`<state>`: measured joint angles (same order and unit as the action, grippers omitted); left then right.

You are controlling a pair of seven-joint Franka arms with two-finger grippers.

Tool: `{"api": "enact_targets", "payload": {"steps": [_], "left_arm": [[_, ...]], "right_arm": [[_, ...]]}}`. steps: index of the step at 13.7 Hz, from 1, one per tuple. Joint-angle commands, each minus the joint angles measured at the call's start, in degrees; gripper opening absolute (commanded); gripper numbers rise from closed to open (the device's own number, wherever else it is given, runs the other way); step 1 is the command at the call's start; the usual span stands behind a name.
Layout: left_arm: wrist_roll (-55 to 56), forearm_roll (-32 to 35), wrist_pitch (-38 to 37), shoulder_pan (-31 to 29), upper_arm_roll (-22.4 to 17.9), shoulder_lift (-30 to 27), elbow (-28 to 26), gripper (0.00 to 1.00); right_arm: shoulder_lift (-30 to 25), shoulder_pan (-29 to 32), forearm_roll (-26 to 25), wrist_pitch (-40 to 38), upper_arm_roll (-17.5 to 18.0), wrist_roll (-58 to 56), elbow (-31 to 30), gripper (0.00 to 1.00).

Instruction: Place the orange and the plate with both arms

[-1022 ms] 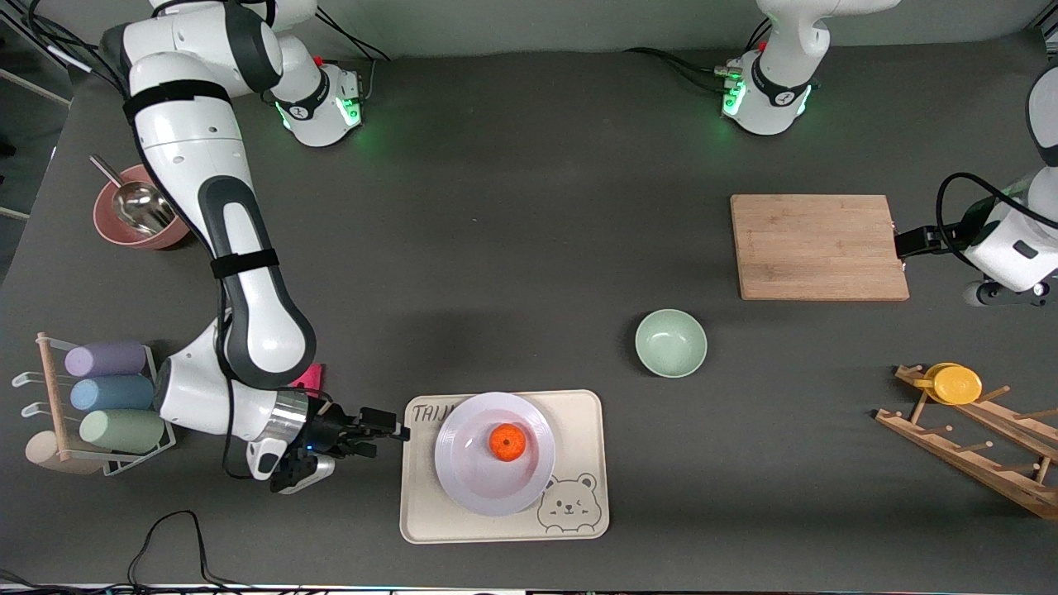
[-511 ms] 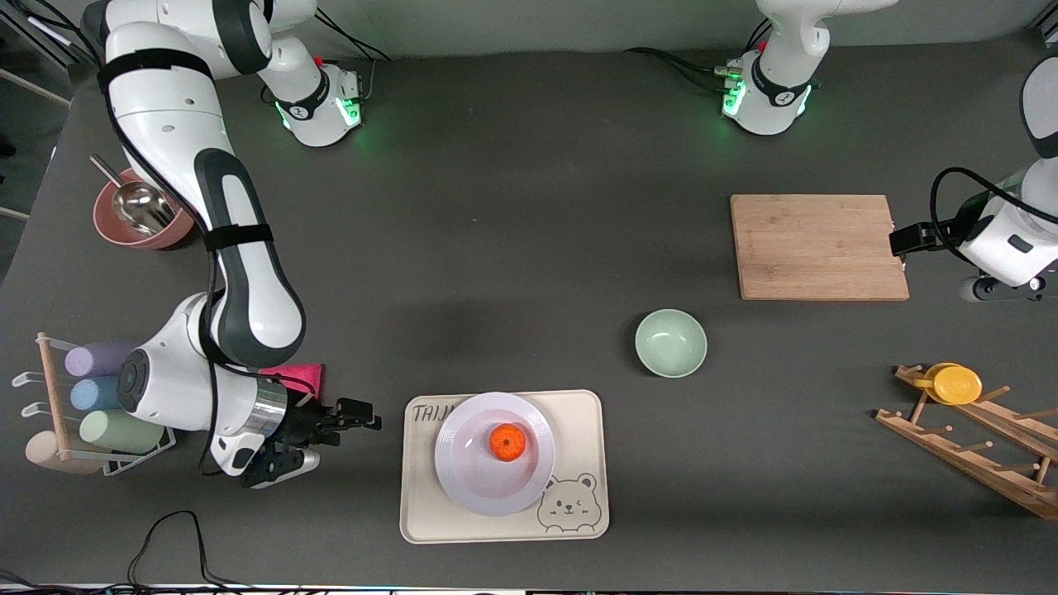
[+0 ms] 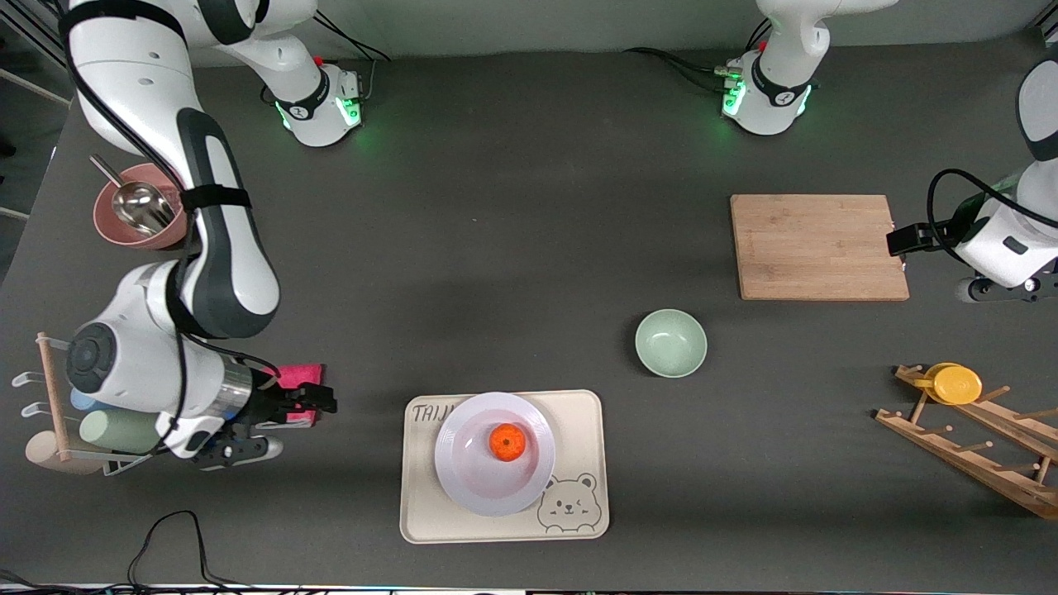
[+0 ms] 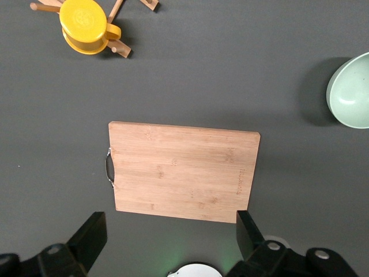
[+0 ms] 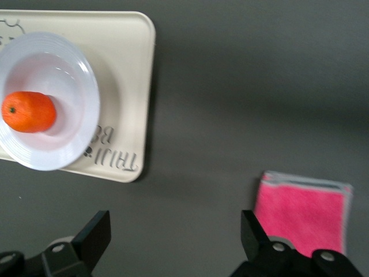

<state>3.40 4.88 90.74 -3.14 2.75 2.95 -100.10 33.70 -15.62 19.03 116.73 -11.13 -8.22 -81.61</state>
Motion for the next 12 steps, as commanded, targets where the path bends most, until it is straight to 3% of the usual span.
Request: {"api": "enact_targets", "payload": {"steps": [1, 4, 9, 12], "left_arm": [[0.0, 0.0, 0.7, -0.1, -0.1, -0.8, -1.0, 1.00], [0.0, 0.0, 0.7, -0.3, 0.0, -0.7, -1.1, 1.00], [0.0, 0.0, 0.7, -0.6, 0.0, -0.6, -1.0, 1.00], [-0.1, 0.0, 0.8, -0.6, 0.0, -0.5, -0.9, 1.00]], "right_arm": [[-9.1, 0.2, -5.6, 0.0, -0.2, 1.5, -9.6, 1.00], [-16.0, 1.1, -9.9, -2.1, -0.1, 2.0, -13.4, 1.00], [-24.5, 3.6, -13.8, -12.6, 0.5, 4.9, -13.5, 1.00], [-27.4, 5.7, -15.1, -17.6, 3.5, 8.8, -13.6, 1.00]]}}
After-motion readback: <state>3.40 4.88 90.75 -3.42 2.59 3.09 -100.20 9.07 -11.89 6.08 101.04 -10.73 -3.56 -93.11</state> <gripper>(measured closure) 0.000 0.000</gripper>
